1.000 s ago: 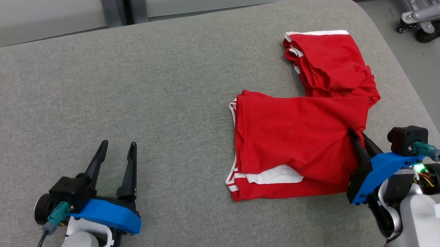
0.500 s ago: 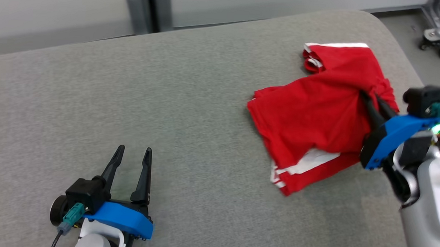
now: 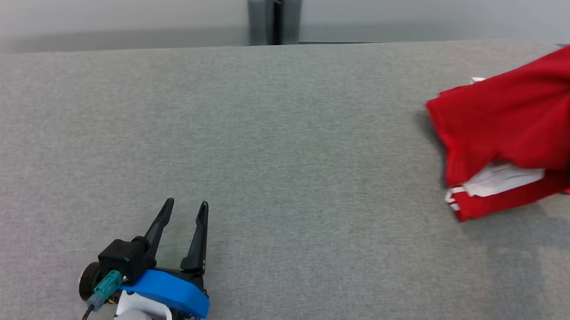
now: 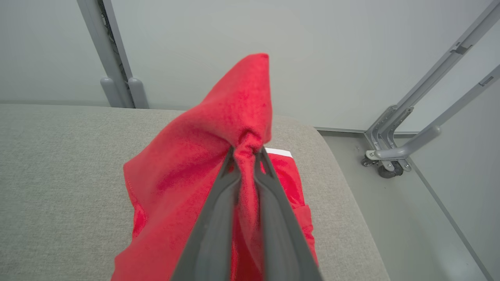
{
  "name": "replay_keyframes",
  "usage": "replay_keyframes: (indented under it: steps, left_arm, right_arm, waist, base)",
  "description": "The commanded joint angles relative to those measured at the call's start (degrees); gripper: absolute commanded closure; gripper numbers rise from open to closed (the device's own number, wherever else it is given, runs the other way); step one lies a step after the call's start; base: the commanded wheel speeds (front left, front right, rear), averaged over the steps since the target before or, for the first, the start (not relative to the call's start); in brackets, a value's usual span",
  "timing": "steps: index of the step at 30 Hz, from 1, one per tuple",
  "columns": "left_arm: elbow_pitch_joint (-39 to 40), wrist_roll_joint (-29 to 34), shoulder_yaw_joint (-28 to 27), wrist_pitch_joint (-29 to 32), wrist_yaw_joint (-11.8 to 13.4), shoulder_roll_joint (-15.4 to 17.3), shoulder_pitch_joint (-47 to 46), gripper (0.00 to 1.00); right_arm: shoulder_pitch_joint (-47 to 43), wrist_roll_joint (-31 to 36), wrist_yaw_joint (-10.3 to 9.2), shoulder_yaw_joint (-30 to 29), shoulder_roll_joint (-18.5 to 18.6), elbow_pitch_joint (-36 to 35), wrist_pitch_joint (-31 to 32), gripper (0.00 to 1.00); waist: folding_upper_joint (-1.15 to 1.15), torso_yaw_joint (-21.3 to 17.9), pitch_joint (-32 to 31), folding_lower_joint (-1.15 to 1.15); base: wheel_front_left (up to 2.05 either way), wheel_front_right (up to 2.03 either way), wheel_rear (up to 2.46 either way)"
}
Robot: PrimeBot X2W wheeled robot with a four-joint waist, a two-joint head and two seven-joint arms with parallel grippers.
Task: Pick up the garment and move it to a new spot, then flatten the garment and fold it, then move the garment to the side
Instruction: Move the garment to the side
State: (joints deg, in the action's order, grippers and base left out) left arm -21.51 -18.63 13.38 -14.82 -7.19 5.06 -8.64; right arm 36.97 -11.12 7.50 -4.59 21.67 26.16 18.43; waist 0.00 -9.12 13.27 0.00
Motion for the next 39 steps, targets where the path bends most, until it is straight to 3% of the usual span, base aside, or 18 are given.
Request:
replay_keyframes:
  steps: [1,6,10,11,12,17,24,39]
  left_arm:
    - [-0.1,0.0,-0.2,-0.4,-0.3,0.0,-0.2,0.00]
    - [-0.2,0.1,-0.4,-0.4,-0.3,0.4,-0.1,0.00]
    - [0.5,0.5,-0.7,-0.4,-0.3,0.7,-0.6,0.00]
    - [0.6,0.6,-0.7,-0.4,-0.3,0.7,-0.8,0.00]
    - [0.7,0.7,-0.5,-0.4,-0.3,0.7,-1.2,0.00]
    - [0.5,1.1,0.0,-0.4,-0.4,0.8,-1.6,0.00]
    - [0.7,1.1,-0.2,-0.4,-0.4,1.4,-2.3,0.00]
    - [1.7,-0.6,-4.2,-0.4,1.3,0.6,-0.6,0.00]
  right_arm:
    - [1.2,0.4,-0.02,-2.1,2.1,0.4,-0.1,1.00]
    - [0.5,1.3,-0.01,-7.3,6.0,1.6,0.4,1.00]
    - [0.9,2.4,-0.02,-11.9,6.8,3.2,-0.8,1.00]
    - [1.0,3.0,-0.02,-12.8,6.6,3.7,-1.8,0.72]
    - [1.3,4.3,-0.01,-13.8,5.9,4.2,-5.1,0.00]
    - [1.7,7.1,-0.02,-14.6,3.1,7.1,-11.1,0.00]
    - [2.3,7.0,-0.01,-11.0,0.5,9.3,-14.7,0.00]
    - [-2.1,5.1,-0.01,-3.1,-4.1,4.1,-22.4,0.00]
  waist:
    - [0.00,1.4,0.5,0.00]
    - [0.00,3.4,1.7,0.00]
    - [0.00,4.0,3.2,0.00]
    - [0.00,4.1,3.6,0.00]
    - [0.00,4.1,4.2,0.00]
    - [0.00,3.8,4.9,0.00]
    - [0.00,2.6,4.6,0.00]
    - [0.00,3.5,-1.8,0.00]
  base:
    - [0.00,0.00,0.00]
    - [0.00,0.00,0.00]
    - [0.00,0.00,0.00]
    - [0.00,0.00,0.00]
    - [0.00,0.00,0.00]
    - [0.00,0.00,0.00]
    - [0.00,0.00,0.00]
    - [0.00,0.00,0.00]
